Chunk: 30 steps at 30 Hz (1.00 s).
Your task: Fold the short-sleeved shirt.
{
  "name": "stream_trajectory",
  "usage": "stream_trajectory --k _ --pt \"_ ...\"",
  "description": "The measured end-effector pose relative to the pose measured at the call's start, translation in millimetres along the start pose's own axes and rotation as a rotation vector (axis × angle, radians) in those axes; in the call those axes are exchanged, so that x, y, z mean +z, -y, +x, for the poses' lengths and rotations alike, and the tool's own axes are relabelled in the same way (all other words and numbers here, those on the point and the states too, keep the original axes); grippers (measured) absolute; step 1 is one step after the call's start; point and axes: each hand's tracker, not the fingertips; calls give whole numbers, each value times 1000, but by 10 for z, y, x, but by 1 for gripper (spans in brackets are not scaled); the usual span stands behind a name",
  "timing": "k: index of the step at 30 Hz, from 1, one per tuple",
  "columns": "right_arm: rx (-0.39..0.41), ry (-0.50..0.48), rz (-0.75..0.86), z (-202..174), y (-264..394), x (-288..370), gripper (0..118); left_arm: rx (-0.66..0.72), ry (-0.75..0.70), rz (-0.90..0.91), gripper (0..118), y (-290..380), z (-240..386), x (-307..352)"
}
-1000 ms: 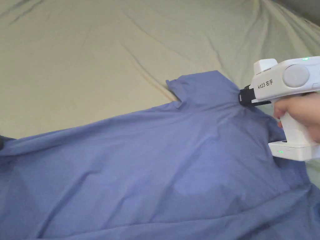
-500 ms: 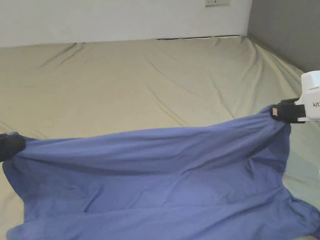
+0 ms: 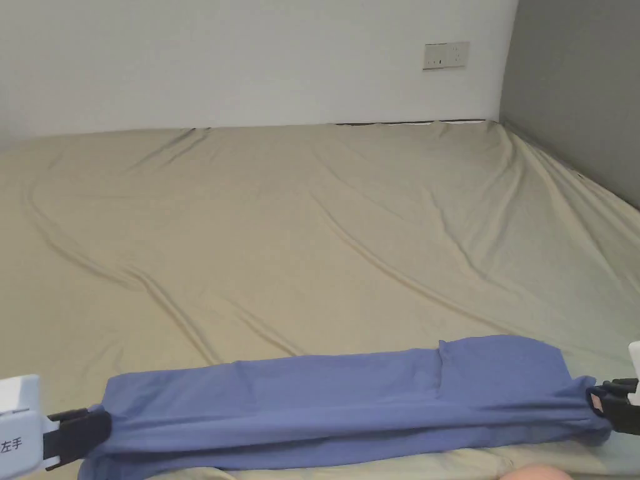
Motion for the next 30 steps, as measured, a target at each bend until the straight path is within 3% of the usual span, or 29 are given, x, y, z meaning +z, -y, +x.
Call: stream_trajectory --k 5,9,11,12,13,15,16,17,19,20,21,22,23,24,25,26,27,30 --pt "-98 36 -3 51 125 -168 2 35 -15 -21 2 223 -141 -108" --pt "-82 75 -27 96 147 -155 2 53 1 -18 2 234 -155 -68" --pt "-156 22 -51 122 185 -149 2 51 -4 -18 3 214 -119 -61" --pt "-154 -17 -39 93 199 -126 4 45 -5 -15 11 197 -94 -47" --pt "-124 33 -9 39 197 -69 20 40 0 -3 38 172 -77 -8" --pt "-135 99 40 36 144 81 76 68 21 25 101 108 -79 98" --pt "-194 70 64 67 115 162 101 74 55 40 118 77 -82 182" --pt "-246 21 98 85 76 271 104 69 93 77 118 44 -83 300" --pt "-274 -16 182 47 -24 500 97 81 120 128 111 -39 -135 487" --pt "-261 -11 217 -16 -62 615 88 95 121 129 99 -78 -157 564" --pt "-239 -19 239 -95 -98 709 72 133 142 138 72 -107 -191 621" --pt "-216 -32 256 -169 -129 775 35 140 159 137 24 -123 -226 656" --pt "-196 -30 259 -264 -164 817 8 143 177 125 5 -134 -269 655" --pt "-176 -16 267 -370 -193 849 0 149 178 106 0 -138 -320 611" --pt "-180 -1 226 -474 -195 853 0 161 177 90 0 -133 -375 585" --pt "-115 15 285 -551 -246 891 0 173 211 56 0 -126 -462 536" --pt "-100 -55 266 -643 -269 867 0 173 256 26 0 -119 -557 481" --pt "-115 -82 261 -859 -313 880 0 247 315 -25 0 -101 -838 317"
